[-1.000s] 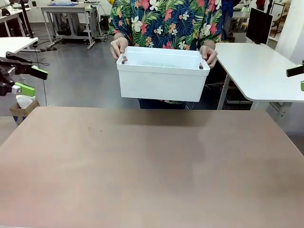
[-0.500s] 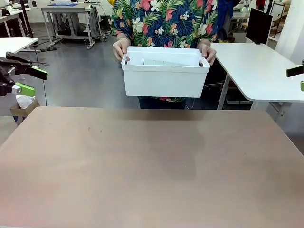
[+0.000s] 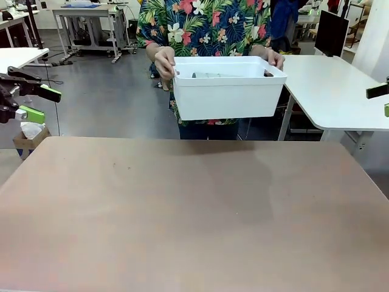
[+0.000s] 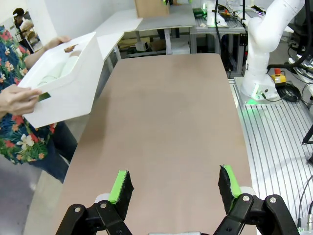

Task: Stack the cups and store them in the basket.
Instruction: Place the stack of Reusable plastic cups into the Pantry Basket.

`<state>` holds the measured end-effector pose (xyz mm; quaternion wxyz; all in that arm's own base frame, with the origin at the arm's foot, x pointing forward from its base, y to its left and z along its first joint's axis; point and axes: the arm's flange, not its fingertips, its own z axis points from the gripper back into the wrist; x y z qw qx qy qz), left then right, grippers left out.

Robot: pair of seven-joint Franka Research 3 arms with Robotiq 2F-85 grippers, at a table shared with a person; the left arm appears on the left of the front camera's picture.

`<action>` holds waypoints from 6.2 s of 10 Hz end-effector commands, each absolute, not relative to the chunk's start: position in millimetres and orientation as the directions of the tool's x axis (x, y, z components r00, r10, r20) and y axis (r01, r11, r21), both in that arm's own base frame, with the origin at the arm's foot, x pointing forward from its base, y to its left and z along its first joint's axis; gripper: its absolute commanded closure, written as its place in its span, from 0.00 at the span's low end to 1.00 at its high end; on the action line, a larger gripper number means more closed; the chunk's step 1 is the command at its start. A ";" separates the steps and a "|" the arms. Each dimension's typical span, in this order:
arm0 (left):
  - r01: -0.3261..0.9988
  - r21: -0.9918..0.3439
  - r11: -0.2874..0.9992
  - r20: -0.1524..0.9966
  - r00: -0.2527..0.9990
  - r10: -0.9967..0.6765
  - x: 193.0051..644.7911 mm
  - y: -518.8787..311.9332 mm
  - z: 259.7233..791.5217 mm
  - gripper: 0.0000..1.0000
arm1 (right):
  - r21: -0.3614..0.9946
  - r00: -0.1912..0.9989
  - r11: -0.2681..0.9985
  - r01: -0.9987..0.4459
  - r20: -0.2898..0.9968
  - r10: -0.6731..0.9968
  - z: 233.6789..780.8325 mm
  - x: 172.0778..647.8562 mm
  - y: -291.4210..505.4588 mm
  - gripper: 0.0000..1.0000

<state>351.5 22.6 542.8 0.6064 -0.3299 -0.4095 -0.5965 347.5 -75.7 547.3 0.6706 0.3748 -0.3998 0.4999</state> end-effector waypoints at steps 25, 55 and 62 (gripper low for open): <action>0.994 0.081 0.074 0.900 -0.041 -0.434 351.0 20.8 546.9 0.08 | 0.103 0.177 0.220 -0.970 0.919 0.353 551.2 346.7 -74.6 0.00; 0.994 0.081 0.074 0.900 -0.041 -0.434 351.0 20.8 546.9 0.08 | 0.103 0.177 0.220 -0.970 0.919 0.353 551.2 346.7 -74.6 0.00; 0.994 0.081 0.074 0.900 -0.041 -0.434 351.0 20.8 546.9 0.08 | 0.103 0.177 0.220 -0.970 0.919 0.353 551.2 346.7 -74.6 0.00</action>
